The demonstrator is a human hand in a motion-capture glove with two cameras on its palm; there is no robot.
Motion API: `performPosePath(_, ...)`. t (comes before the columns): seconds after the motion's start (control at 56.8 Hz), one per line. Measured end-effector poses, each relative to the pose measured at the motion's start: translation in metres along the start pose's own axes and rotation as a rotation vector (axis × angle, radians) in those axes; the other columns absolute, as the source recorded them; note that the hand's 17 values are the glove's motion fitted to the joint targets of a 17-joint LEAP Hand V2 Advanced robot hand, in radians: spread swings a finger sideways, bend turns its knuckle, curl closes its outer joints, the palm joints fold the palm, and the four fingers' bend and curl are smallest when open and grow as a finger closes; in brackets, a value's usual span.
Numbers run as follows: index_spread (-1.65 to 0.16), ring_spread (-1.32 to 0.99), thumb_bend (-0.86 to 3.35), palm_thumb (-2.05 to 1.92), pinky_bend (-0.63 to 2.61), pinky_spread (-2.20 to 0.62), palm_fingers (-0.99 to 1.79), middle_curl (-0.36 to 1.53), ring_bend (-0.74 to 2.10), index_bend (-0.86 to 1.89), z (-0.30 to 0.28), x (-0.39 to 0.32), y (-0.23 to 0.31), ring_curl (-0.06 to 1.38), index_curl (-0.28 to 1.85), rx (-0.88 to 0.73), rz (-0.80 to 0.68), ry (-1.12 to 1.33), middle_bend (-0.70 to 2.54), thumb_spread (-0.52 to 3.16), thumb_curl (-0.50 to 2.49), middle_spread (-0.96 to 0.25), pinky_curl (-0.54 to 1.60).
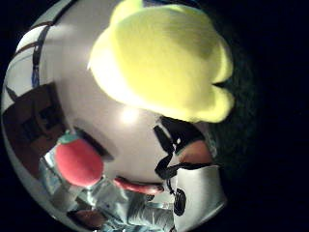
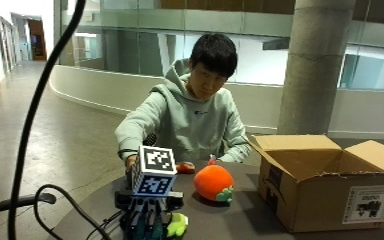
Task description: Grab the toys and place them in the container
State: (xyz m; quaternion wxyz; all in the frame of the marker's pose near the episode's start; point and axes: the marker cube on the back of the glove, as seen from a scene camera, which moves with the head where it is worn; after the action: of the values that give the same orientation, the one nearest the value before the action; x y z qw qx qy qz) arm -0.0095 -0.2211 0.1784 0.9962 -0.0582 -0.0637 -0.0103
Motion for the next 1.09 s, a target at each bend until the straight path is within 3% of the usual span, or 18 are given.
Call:
performPosePath(0.106, -0.30, -0.09, 0.11, 0.30, 1.17, -0.12, 0.27, 0.15, 0.77, 0.22, -0.001, -0.016, 0.009, 0.37, 0.15, 0.021, -0.050, 0.008, 0.15, 1.30, 0.30, -0.02, 0.41)
performPosePath(0.264, -0.30, -0.23, 0.18, 0.42, 1.17, -0.25, 0.63, 0.20, 1.01, 0.19, 0.001, -0.040, 0.022, 0.46, 0.19, 0.104, -0.118, 0.073, 0.25, 1.42, 0.35, -0.08, 0.41)
performPosePath(0.528, -0.32, -0.38, 0.25, 0.68, 1.21, -0.34, 0.91, 0.31, 1.10, 0.29, 0.010, -0.067, 0.042, 0.55, 0.29, 0.152, -0.161, 0.142, 0.44, 1.22, 0.55, -0.23, 0.47)
performPosePath(0.88, -0.37, -0.44, 0.25, 0.70, 1.20, -0.37, 0.93, 0.53, 1.23, 0.47, -0.019, -0.061, 0.088, 0.66, 0.46, 0.049, -0.155, -0.121, 0.78, 1.05, 0.77, -0.33, 0.53)
performPosePath(1.091, -0.37, -0.45, 0.26, 0.68, 1.22, -0.37, 0.88, 0.66, 1.30, 0.61, -0.132, -0.072, 0.129, 0.72, 0.61, 0.233, -0.245, -0.185, 0.89, 0.97, 0.91, -0.33, 0.56)
